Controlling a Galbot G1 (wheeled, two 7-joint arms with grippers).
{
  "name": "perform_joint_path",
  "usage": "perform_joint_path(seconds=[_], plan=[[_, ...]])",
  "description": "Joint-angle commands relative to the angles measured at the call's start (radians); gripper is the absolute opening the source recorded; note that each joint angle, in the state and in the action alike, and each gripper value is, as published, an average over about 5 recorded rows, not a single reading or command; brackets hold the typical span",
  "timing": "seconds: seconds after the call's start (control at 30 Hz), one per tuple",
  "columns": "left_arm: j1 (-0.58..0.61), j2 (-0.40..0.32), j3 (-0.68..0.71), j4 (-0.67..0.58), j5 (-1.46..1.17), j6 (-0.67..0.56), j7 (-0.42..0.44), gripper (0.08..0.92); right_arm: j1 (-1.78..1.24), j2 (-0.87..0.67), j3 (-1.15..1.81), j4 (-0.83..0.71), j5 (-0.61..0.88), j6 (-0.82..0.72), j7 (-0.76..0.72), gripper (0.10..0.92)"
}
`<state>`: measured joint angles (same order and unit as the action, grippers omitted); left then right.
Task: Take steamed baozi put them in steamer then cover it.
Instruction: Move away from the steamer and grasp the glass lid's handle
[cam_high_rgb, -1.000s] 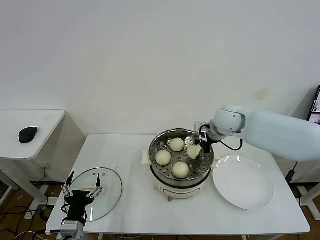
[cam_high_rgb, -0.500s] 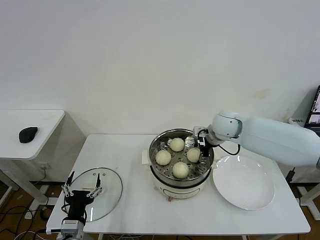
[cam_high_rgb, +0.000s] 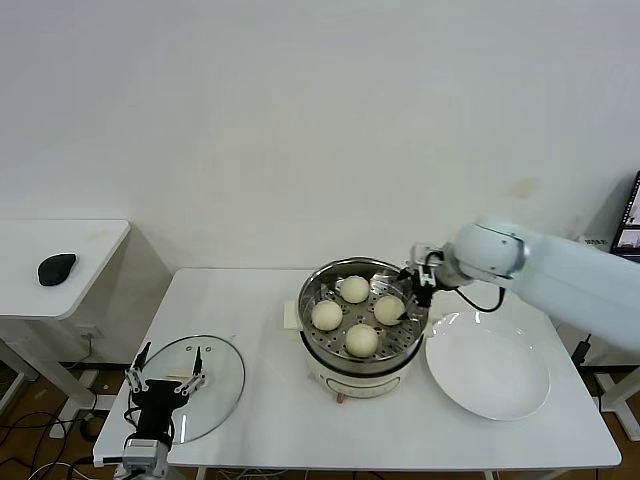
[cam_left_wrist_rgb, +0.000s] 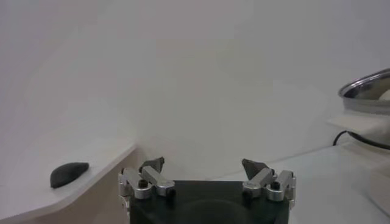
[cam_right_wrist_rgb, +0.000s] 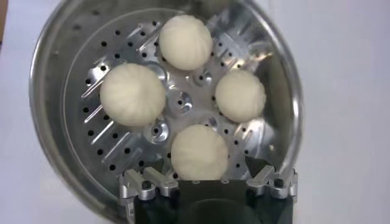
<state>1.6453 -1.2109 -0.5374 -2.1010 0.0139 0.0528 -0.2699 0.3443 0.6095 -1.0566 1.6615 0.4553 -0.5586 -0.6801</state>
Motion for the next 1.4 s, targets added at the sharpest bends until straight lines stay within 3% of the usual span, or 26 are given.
perform_joint_path(seconds=[0.03,0.17,0.3,0.5,0.77,1.13,1.4], plan=[[-0.002,-0.005,0.0,-0.001,-0.015,-0.03,0.052,0.823,-0.835,-0.234,0.779,0.186,0.074,0.22,0.469,0.823],[-0.003,-0.017,0.002,0.007,-0.026,-0.063,0.064,0.823,-1.311,-0.15,1.194,0.191,-0.002,0.377,0.599,0.823],[-0.003,-0.033,0.005,0.014,-0.056,-0.095,0.06,0.823,-1.579,0.053,1.447,0.185,-0.135,0.539,0.637,0.823],[-0.014,-0.069,0.007,0.08,-0.034,-0.16,0.045,0.823,-1.736,0.424,1.688,0.162,-0.316,0.716,0.581,0.823],[-0.006,-0.067,-0.006,0.137,0.185,-0.098,0.014,0.823,-1.825,0.759,1.914,0.197,-0.459,0.78,0.495,0.823],[0.06,0.082,-0.146,0.255,0.821,-0.179,0.022,0.823,-1.928,0.805,2.012,0.232,-0.417,0.771,0.625,0.823],[0.111,0.138,-0.205,0.293,1.118,-0.237,0.018,0.823,-1.911,0.8,2.069,0.216,-0.339,0.753,0.687,0.823]])
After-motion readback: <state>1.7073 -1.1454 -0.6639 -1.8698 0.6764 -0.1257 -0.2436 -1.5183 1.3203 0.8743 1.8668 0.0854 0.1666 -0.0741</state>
